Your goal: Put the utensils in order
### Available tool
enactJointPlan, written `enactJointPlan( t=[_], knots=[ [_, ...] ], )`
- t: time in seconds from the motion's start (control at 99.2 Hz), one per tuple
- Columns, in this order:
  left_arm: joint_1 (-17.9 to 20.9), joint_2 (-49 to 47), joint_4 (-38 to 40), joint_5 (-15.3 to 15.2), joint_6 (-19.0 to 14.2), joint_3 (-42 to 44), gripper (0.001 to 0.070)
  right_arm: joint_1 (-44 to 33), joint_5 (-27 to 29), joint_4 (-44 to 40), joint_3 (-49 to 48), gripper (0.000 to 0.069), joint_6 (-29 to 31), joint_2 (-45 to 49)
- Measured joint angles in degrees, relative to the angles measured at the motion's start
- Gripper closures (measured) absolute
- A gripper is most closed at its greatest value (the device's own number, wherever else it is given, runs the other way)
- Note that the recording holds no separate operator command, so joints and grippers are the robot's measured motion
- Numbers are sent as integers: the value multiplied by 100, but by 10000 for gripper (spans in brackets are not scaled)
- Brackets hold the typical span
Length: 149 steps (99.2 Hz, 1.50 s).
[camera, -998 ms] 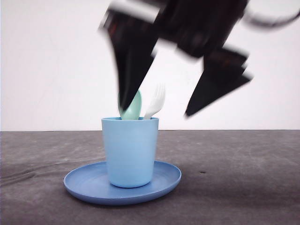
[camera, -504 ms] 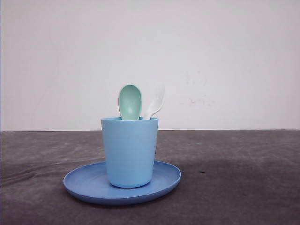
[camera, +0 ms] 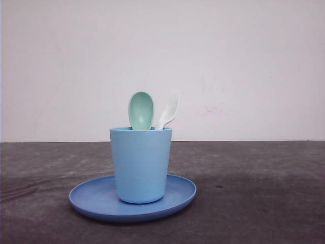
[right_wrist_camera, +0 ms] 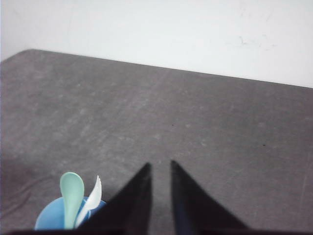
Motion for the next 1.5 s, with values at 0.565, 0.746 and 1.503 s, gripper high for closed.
enactJointPlan(
  t=[0.565,0.746,1.503],
  knots=[
    [0,0,-2,0,0,0,684,0,42,48,0,686,-35,20],
    [0,-2,-4,2,28,0,684,0,44,48,0,686,-35,20],
    [2542,-1670,2017,-291,1113,-2771,684,0,46,50,0,686,-35,20]
  ],
)
